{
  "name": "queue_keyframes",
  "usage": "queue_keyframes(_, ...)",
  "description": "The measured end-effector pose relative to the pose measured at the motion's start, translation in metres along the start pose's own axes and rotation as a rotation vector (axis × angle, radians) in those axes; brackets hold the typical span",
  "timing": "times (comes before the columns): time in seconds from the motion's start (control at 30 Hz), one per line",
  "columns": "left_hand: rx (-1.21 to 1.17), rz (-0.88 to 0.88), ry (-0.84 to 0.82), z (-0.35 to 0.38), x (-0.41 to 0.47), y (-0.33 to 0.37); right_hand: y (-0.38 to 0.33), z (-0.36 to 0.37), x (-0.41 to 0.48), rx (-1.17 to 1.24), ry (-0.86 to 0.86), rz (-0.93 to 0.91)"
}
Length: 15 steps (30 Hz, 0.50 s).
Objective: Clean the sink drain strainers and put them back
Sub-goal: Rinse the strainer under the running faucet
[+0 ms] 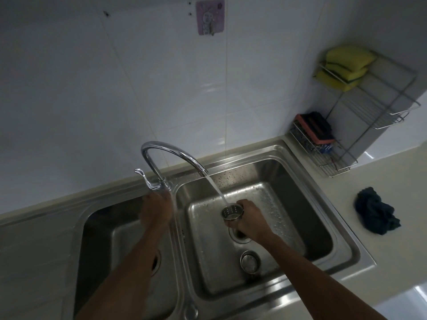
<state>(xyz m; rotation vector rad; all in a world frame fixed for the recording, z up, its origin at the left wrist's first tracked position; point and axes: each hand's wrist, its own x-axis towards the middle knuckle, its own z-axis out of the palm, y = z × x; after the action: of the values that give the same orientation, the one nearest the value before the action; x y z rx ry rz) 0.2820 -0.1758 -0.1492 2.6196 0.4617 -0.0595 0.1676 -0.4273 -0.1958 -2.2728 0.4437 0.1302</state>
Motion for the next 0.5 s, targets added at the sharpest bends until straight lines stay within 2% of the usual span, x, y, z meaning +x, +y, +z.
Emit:
queue_keyframes(0.07, -0.041, -0.068, 0.108, -0.014, 0.026, -0.001, -0.001, -0.001, 0.002, -0.005, 0.007, -0.007)
queue_keyframes(0.13, -0.126, -0.106, 0.144, -0.026, 0.051, 0.000, -0.003, -0.002, 0.003, -0.010, 0.007, -0.016)
queue_keyframes(0.33, -0.290, -0.060, -0.153, -0.033, 0.096, 0.012, -0.003, -0.007, 0.003, -0.046, -0.007, -0.030)
queue_keyframes(0.5, -0.379, 0.004, -0.086, -0.018, 0.092, 0.001, 0.003, -0.011, 0.000, -0.078, 0.002, -0.011)
